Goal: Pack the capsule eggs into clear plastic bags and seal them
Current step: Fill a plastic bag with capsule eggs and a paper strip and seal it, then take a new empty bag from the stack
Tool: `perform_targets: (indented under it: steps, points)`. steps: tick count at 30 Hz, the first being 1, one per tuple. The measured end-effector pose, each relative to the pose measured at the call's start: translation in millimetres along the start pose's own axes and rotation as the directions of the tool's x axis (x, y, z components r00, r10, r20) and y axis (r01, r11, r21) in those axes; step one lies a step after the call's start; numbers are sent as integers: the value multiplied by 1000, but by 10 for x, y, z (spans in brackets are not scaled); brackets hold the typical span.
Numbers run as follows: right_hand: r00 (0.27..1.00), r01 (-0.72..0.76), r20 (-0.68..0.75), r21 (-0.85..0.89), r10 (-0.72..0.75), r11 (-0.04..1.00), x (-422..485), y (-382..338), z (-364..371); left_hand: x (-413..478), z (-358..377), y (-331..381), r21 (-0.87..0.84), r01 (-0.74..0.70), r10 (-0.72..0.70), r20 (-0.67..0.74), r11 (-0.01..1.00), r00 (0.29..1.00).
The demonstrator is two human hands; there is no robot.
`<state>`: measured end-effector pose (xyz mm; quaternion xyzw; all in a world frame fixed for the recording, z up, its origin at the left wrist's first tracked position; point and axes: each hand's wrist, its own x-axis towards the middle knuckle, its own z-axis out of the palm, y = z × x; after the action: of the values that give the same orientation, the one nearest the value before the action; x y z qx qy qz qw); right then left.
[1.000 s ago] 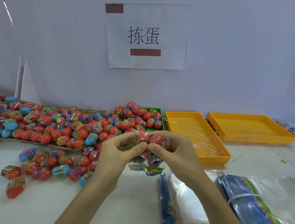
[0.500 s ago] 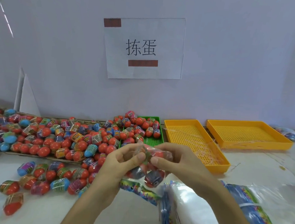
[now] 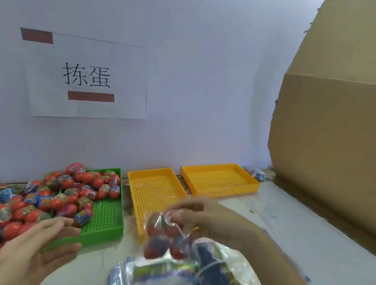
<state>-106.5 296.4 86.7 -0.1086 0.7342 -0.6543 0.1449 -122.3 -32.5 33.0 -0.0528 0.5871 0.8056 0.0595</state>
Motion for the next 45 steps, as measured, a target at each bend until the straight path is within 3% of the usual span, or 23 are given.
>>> perform_targets:
  steps: [1,3,4,5,7,9,12,15,18,21,23,28,35,42,45]
  points:
    - [975,54,-223,208,-7,977,5,-28,-201,-15,18,3,5,3,-3,3,1000,1000]
    - [762,320,-641,499,94,806,5,-55,-592,-1,25,-9,16,5,-5,-6,1000,1000]
    - [686,391,-711,537,151,747,-7,-40,-730,8,34,-6,23,9,-9,-9,1000,1000]
    - [677,391,-717,544,169,743,-17,3,-801,9,46,8,32,16,-16,-6,999,1000]
    - [755,228,-634,496,170,838,-2,105,-764,26,49,20,44,19,-19,-15,999,1000]
    - [813,63,-572,270,108,961,-32,152,-573,28,41,-2,37,2,-1,-29,999,1000]
    - [845,38,-531,-59,-63,998,-75,86,-293,41,16,-26,33,-26,27,-48,999,998]
    - [889,88,-428,-197,-166,977,-89,-51,-47,15,30,-21,45,-57,59,-47,997,997]
    - [952,90,-238,-376,-190,922,-61,-130,140,-37,47,-17,83,-102,106,-39,991,994]
    - [994,63,-29,-653,-108,755,-4,-100,283,-80,47,-9,95,-112,116,-29,989,993]
    - [999,38,32,-744,-21,668,36,8,401,-92,44,-6,103,-108,111,-25,989,993]
    - [992,20,81,-856,95,517,121,258,614,-134,68,-5,148,-103,103,7,984,995]
    - [998,57,68,-890,8,452,200,258,653,-199,134,-28,292,-74,54,74,953,996]
    - [996,92,71,-865,-62,494,229,148,671,-310,269,-61,415,79,-199,255,907,946]
    - [990,127,76,-831,-117,542,255,32,728,-327,260,-82,454,80,-237,299,887,925]
